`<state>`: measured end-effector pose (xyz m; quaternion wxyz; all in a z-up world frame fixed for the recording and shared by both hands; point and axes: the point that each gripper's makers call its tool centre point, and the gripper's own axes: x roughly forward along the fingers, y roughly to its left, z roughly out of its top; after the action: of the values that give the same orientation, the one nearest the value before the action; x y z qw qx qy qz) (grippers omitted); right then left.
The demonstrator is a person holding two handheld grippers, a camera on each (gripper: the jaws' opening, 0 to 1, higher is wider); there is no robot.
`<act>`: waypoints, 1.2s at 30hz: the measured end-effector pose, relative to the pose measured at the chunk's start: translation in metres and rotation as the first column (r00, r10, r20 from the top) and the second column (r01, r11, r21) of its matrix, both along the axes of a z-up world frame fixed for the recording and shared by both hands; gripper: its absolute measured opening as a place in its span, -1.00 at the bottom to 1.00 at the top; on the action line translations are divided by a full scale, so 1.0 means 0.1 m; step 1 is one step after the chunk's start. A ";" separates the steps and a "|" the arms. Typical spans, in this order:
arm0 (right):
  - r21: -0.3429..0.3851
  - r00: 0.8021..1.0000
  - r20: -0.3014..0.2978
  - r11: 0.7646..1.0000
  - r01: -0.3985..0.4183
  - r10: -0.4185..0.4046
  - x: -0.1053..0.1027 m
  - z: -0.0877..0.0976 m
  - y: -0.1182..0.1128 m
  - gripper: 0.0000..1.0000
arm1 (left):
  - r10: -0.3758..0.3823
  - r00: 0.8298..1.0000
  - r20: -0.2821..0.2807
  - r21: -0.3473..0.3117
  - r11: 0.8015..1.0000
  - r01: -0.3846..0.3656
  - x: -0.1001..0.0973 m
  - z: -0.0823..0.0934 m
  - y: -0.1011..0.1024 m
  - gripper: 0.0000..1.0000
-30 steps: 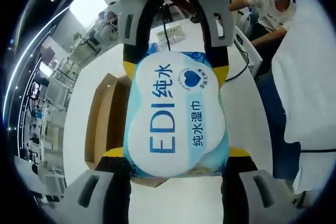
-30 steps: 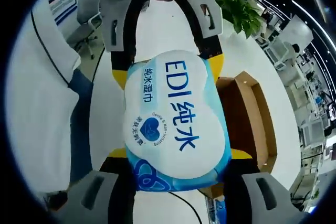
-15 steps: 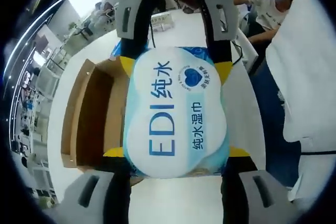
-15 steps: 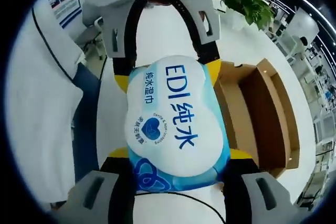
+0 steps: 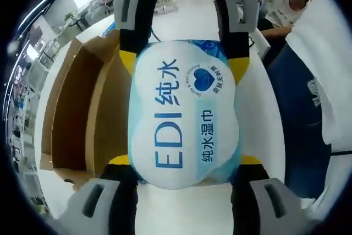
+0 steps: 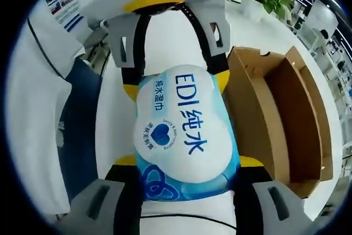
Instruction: Operate the shoe box by opening the lid, removing the specified soft item, and placing it in the target area until the item is outside and the box remains undamaged.
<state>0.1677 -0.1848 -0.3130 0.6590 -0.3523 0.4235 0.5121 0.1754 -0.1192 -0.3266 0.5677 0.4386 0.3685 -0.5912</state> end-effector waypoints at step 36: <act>-0.039 0.999 -0.032 0.999 0.027 -0.028 0.09 -0.47 0.01 0.34 | -0.008 1.000 -0.030 -0.015 1.000 0.007 0.10 -0.39 0.04 0.40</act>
<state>0.1767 -0.1834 -0.3601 0.6521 -0.3506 0.4488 0.5004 0.1855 -0.1150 -0.3656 0.5631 0.4270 0.3709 -0.6025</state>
